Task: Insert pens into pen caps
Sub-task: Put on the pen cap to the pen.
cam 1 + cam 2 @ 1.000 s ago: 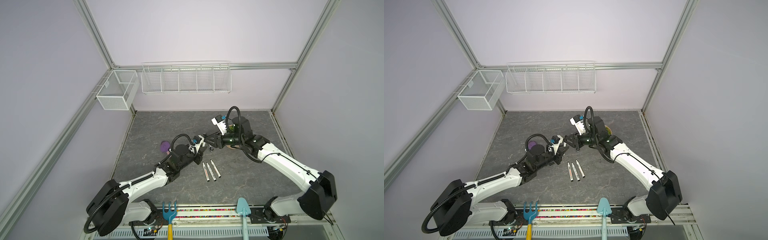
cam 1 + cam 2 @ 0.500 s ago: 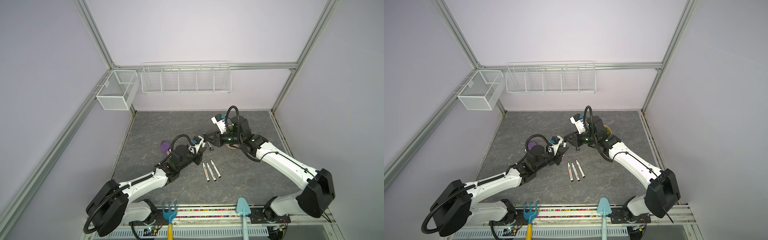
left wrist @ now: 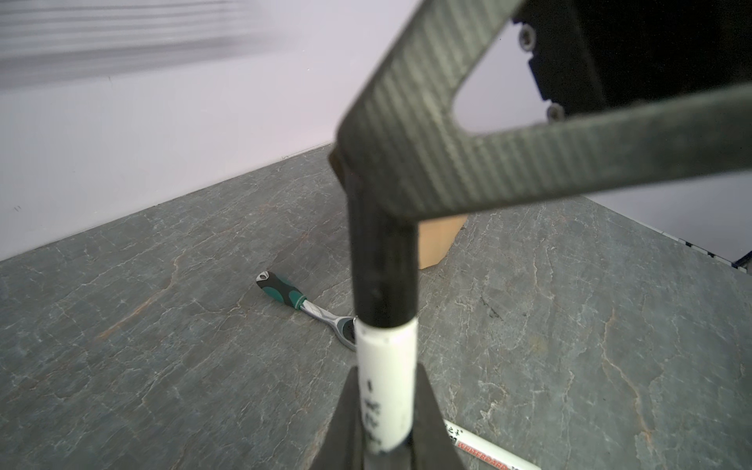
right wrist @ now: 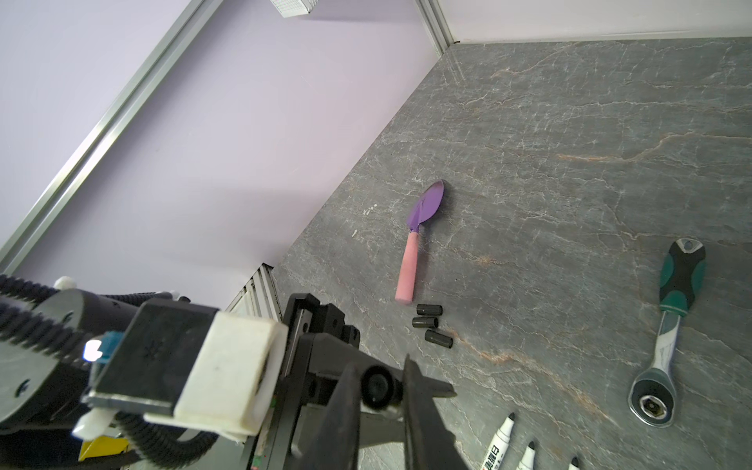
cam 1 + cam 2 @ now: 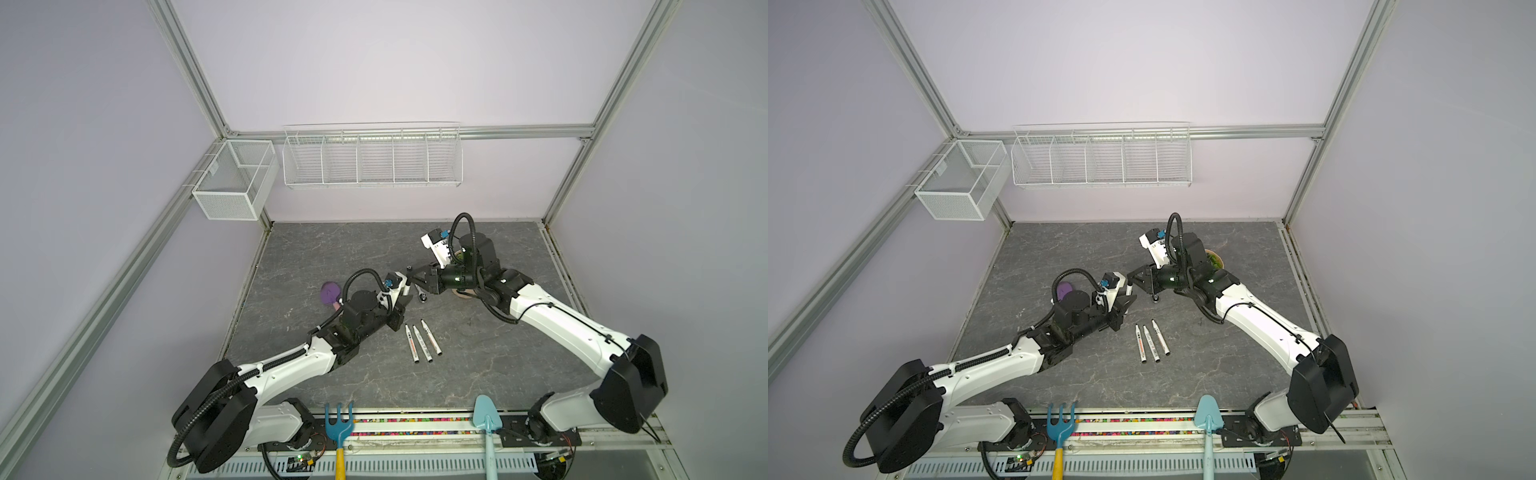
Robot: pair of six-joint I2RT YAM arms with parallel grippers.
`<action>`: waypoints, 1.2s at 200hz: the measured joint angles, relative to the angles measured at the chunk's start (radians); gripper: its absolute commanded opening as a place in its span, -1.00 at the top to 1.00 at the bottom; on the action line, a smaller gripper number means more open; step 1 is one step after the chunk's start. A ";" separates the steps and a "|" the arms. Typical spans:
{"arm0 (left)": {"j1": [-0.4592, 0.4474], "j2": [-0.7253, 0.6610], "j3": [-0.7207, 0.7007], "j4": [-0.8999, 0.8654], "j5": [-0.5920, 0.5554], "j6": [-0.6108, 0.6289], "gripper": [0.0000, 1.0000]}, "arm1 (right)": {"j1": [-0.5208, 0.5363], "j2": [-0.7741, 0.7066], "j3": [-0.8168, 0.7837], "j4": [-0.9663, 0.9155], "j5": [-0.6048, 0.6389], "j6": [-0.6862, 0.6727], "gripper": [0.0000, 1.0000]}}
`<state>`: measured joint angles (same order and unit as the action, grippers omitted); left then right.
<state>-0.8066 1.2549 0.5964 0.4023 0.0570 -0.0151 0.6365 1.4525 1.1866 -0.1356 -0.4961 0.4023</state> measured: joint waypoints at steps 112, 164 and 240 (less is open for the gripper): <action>0.015 -0.012 0.006 -0.106 0.093 -0.042 1.00 | -0.043 0.103 0.133 -0.247 -0.111 -0.103 0.70; 0.069 0.001 0.042 -0.138 0.284 -0.141 1.00 | -0.052 0.109 0.153 -0.286 -0.152 -0.150 0.66; 0.089 0.028 0.064 -0.100 0.268 -0.215 1.00 | -0.052 0.109 0.118 -0.163 -0.133 -0.139 0.85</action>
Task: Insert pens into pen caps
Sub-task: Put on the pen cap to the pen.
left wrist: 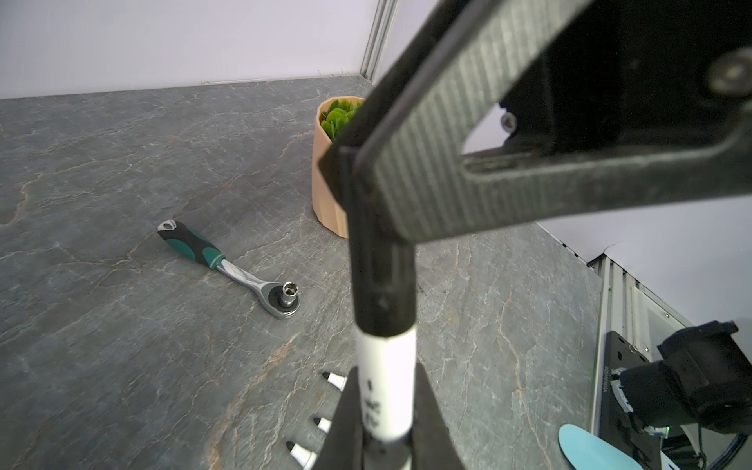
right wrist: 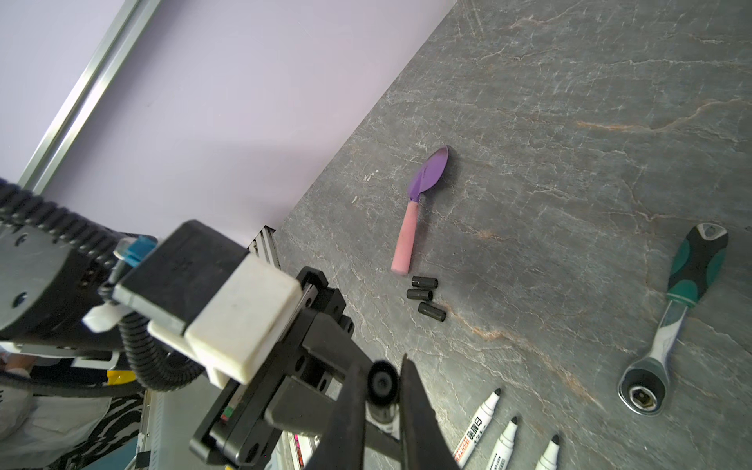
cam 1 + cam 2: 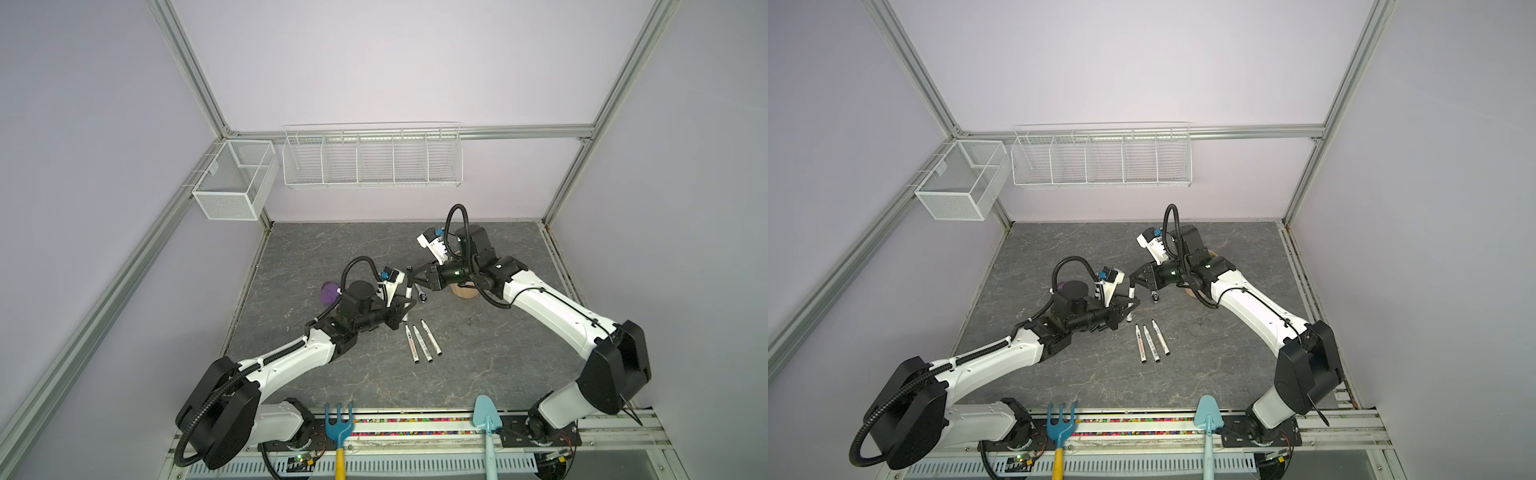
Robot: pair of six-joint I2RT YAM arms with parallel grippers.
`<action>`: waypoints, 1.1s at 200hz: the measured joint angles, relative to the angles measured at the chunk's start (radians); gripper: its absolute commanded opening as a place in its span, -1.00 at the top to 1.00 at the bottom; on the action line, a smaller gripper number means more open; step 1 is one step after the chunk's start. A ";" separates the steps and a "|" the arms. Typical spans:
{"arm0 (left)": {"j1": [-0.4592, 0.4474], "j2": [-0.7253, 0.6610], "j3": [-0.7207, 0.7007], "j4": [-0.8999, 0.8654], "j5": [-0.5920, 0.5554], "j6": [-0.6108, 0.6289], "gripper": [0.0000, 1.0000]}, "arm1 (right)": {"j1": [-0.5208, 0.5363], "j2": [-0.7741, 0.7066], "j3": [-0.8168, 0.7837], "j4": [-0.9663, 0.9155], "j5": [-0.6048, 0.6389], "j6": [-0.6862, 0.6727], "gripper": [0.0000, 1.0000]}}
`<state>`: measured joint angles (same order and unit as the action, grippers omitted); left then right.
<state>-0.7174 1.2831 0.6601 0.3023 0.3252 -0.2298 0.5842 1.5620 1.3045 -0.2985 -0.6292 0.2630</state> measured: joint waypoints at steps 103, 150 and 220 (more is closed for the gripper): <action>0.063 0.030 0.000 0.094 -0.011 -0.020 1.00 | 0.037 0.007 -0.065 0.230 0.094 -0.010 0.86; 0.063 0.031 0.000 0.012 -0.040 0.023 1.00 | 0.053 0.023 -0.117 0.278 0.120 -0.010 0.86; 0.064 0.042 0.000 -0.085 -0.117 0.071 1.00 | 0.090 0.078 -0.142 0.325 0.151 -0.048 0.86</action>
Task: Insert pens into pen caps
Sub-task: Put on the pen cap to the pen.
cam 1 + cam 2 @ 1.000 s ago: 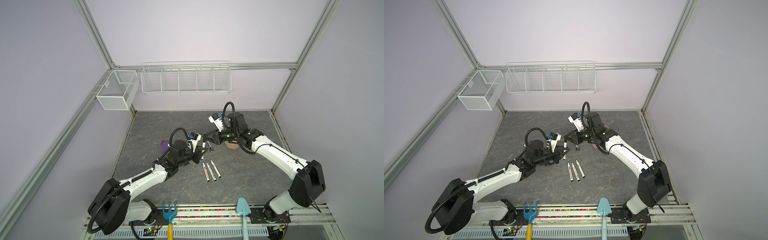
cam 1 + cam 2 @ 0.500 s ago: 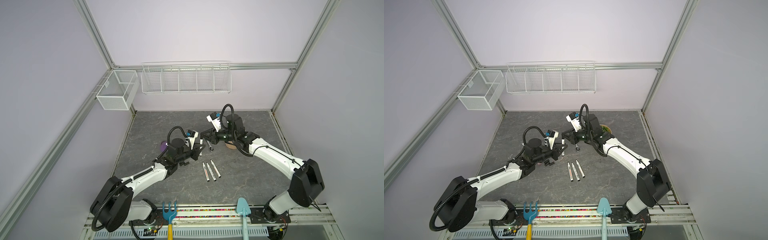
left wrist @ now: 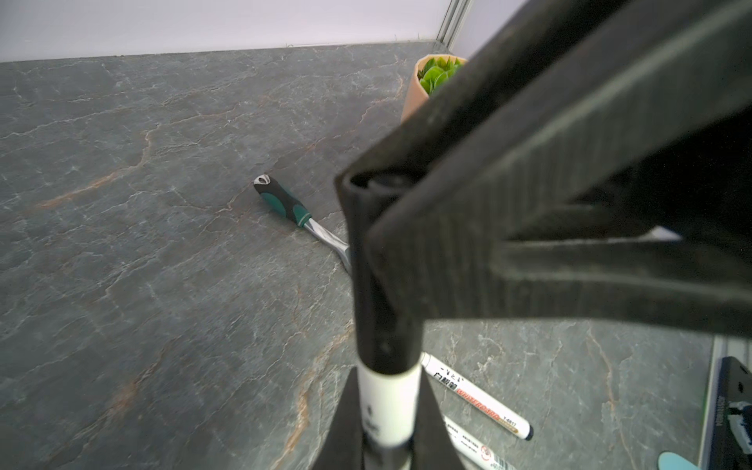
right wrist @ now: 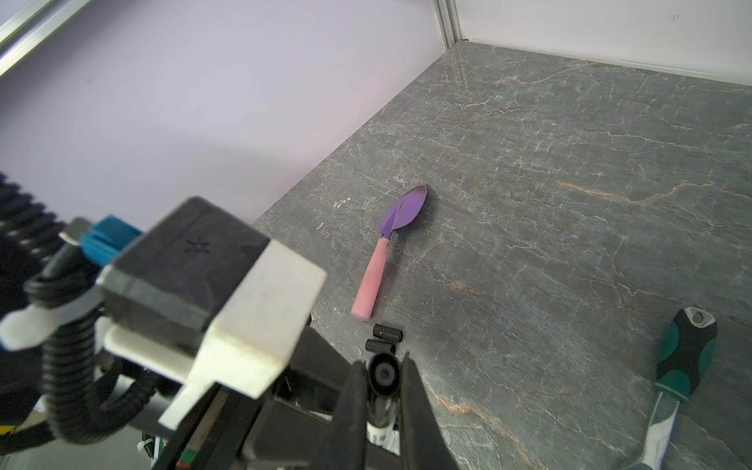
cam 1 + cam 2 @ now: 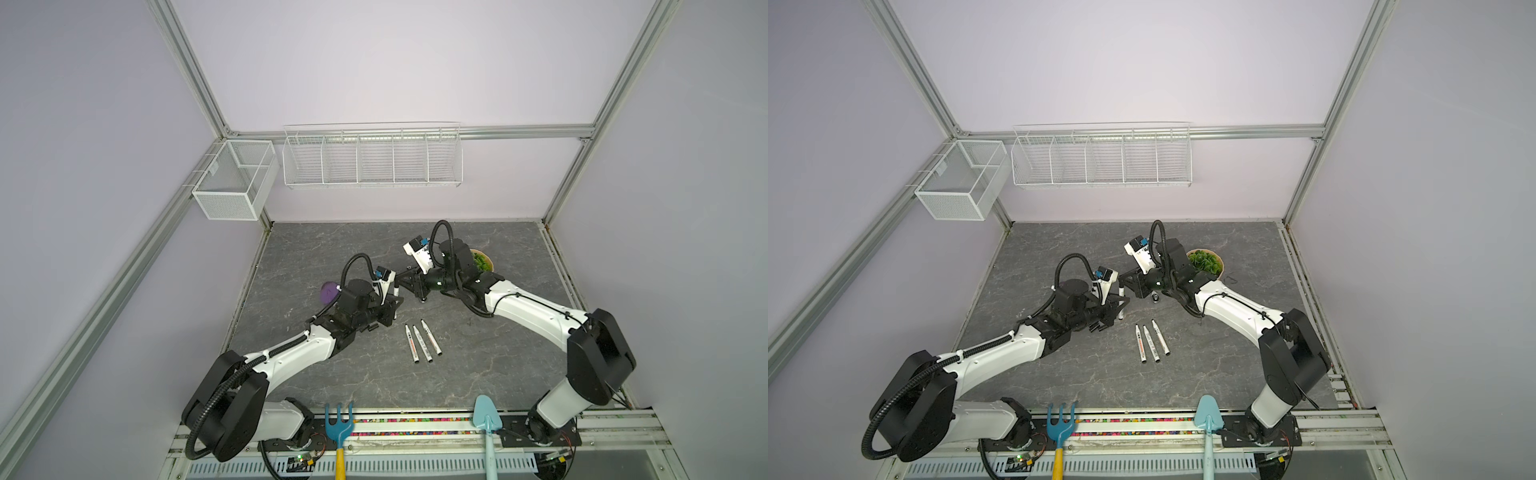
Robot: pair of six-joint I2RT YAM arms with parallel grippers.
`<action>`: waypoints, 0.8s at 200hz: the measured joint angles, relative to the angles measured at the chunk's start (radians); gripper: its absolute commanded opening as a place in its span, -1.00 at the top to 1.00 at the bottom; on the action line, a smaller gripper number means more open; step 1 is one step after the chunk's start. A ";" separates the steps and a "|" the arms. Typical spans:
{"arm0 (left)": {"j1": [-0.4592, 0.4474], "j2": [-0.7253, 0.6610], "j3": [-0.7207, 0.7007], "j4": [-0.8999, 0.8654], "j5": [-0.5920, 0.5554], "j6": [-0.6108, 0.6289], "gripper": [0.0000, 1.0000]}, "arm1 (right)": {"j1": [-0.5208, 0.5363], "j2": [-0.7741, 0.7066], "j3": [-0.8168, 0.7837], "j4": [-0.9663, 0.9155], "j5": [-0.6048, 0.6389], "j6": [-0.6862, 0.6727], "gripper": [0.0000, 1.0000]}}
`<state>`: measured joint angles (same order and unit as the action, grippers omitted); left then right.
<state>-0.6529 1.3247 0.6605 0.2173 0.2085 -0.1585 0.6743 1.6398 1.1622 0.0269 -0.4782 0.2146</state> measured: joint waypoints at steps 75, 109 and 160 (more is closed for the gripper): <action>0.081 0.017 0.002 0.080 0.158 -0.029 1.00 | -0.003 -0.003 -0.037 0.138 0.006 0.018 0.86; 0.082 0.019 0.005 0.108 0.201 -0.061 1.00 | -0.020 -0.024 -0.062 0.169 -0.018 0.040 0.86; 0.089 0.029 0.027 0.099 0.241 -0.071 1.00 | -0.032 -0.044 -0.080 0.187 -0.022 0.058 0.86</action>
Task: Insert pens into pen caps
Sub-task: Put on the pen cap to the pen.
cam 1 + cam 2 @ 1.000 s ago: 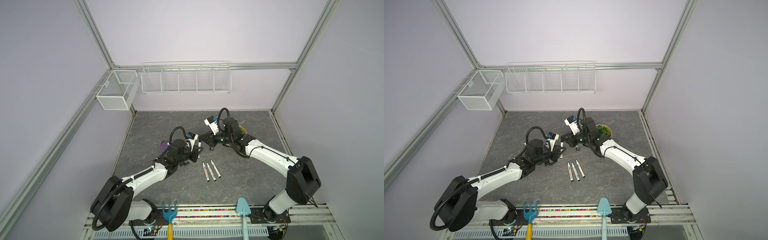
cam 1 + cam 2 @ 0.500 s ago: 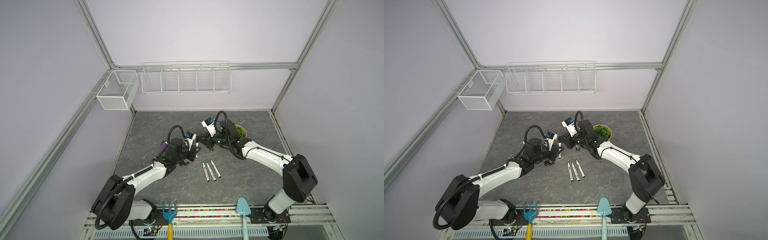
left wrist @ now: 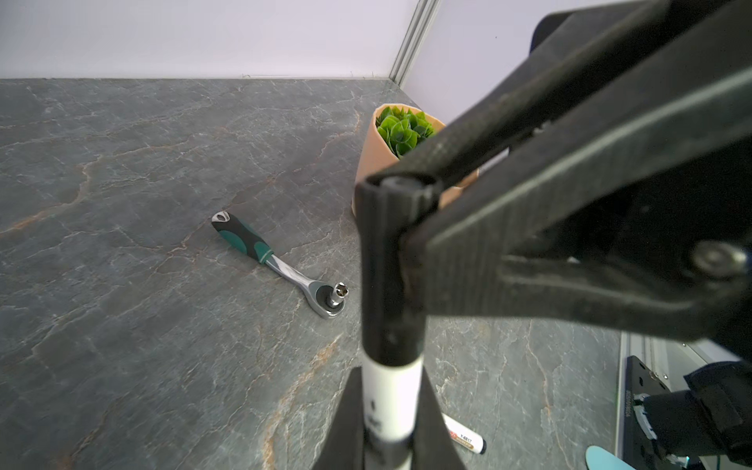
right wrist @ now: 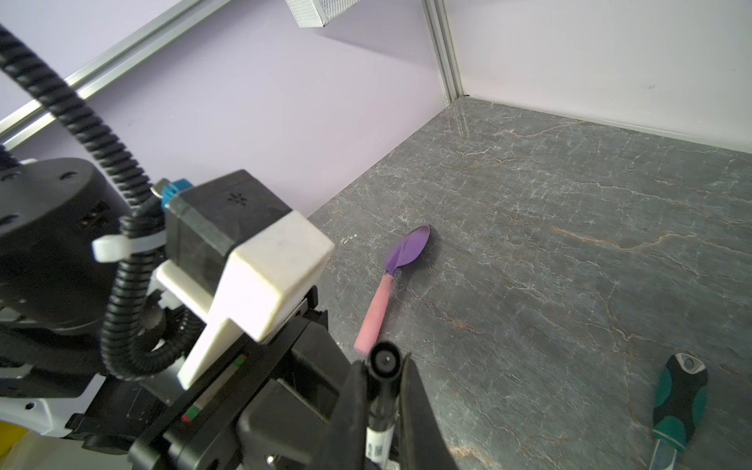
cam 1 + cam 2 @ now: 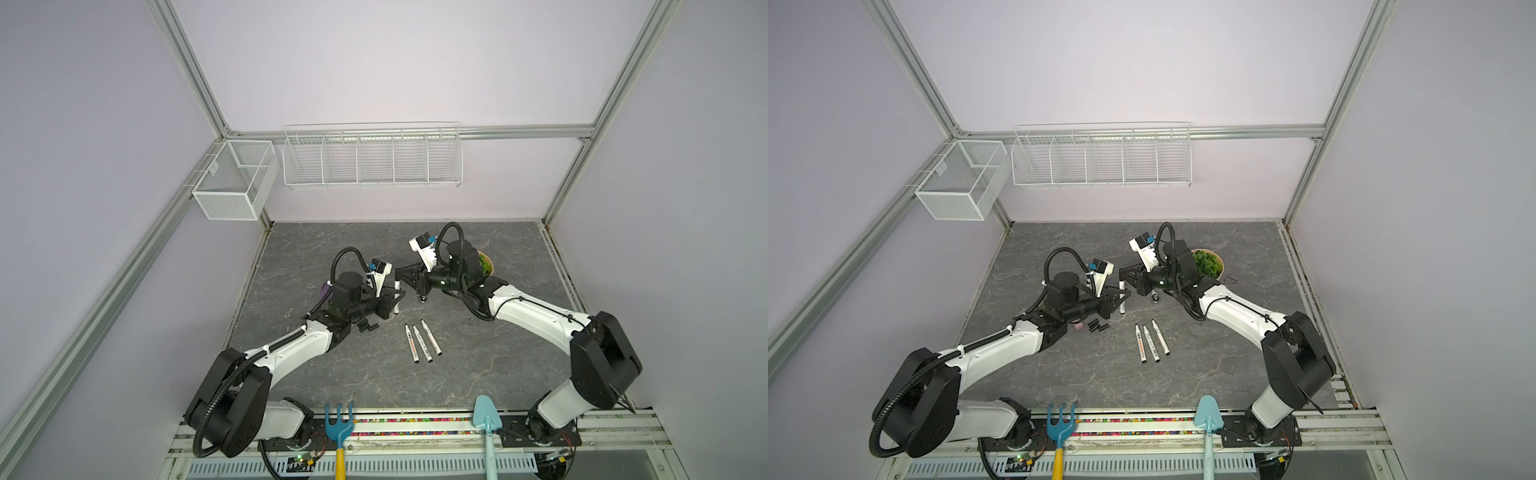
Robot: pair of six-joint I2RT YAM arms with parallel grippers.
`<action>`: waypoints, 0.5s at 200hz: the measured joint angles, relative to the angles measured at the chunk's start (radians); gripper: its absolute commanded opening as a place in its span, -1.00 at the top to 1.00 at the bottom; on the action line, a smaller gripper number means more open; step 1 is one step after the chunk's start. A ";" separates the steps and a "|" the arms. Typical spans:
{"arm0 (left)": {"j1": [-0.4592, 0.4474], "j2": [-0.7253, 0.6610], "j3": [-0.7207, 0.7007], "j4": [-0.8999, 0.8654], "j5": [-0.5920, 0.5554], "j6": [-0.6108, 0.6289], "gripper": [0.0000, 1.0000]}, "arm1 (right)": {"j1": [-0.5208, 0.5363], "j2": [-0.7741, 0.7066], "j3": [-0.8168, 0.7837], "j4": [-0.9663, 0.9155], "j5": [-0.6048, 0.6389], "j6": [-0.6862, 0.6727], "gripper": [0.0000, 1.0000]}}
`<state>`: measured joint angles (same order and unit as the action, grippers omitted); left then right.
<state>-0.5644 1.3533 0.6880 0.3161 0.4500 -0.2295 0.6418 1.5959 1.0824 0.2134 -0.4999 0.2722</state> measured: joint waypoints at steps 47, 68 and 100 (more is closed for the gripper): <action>-0.021 0.070 0.037 0.050 0.094 -0.066 1.00 | -0.055 -0.033 -0.007 -0.043 -0.053 0.051 0.86; -0.061 0.095 0.033 0.071 0.062 -0.110 1.00 | -0.069 -0.041 -0.002 -0.106 -0.062 0.062 0.82; -0.087 0.140 0.021 0.209 0.018 -0.195 1.00 | -0.080 -0.050 -0.002 -0.232 -0.065 0.116 -0.12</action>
<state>-0.6514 1.4937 0.7086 0.5251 0.4675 -0.4240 0.5617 1.5463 1.0801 -0.0189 -0.5648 0.3882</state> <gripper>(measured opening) 0.126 0.435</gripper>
